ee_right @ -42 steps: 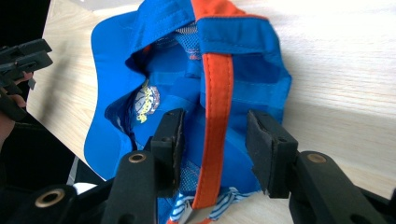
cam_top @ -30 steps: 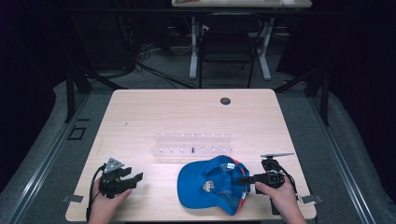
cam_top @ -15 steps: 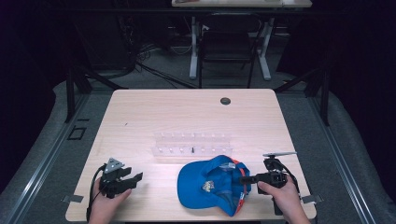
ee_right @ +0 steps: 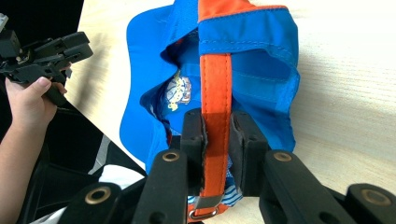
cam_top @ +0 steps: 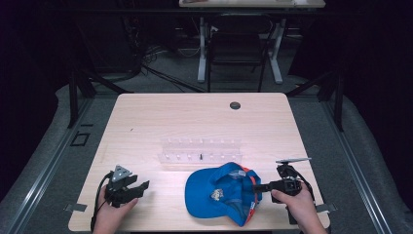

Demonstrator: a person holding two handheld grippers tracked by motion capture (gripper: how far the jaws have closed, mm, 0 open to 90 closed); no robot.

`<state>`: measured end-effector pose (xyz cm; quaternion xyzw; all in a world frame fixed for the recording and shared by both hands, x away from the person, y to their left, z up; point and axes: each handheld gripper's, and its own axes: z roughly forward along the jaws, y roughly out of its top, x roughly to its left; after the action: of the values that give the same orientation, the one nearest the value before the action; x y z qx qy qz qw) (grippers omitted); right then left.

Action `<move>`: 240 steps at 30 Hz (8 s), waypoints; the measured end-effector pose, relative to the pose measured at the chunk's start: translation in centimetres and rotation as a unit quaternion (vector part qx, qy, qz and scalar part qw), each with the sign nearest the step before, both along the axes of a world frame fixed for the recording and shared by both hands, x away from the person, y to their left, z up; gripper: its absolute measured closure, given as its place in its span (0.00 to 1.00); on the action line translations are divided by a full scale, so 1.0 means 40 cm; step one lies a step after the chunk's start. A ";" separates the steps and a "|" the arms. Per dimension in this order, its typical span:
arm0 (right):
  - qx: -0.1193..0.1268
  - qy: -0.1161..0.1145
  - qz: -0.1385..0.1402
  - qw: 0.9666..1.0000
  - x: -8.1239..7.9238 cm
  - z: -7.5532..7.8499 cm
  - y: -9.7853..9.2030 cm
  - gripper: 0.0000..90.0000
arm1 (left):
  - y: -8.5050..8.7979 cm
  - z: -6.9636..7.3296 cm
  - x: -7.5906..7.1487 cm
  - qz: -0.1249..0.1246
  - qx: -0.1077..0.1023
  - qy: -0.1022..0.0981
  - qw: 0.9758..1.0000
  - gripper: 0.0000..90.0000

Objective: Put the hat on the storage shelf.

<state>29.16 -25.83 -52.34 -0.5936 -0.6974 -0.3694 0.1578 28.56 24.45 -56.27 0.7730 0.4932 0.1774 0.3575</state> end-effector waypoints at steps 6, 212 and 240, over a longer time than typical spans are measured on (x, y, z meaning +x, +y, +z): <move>-0.005 -0.003 0.003 1.000 0.001 0.008 0.001 0.86 | 0.006 0.001 0.001 0.003 -0.006 0.001 1.000 0.50; 0.062 -0.005 -0.029 0.998 0.343 0.599 0.286 0.87 | -0.403 0.169 0.069 -0.143 0.040 -0.114 0.982 0.64; 0.065 0.007 -0.028 0.997 0.346 0.569 0.283 0.87 | -0.379 0.152 0.081 -0.151 0.020 -0.096 0.984 0.97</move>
<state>43.00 -14.52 -29.60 -0.6043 -0.6538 -0.4140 0.1900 31.79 9.29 -50.20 0.8249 0.3308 0.2045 0.4102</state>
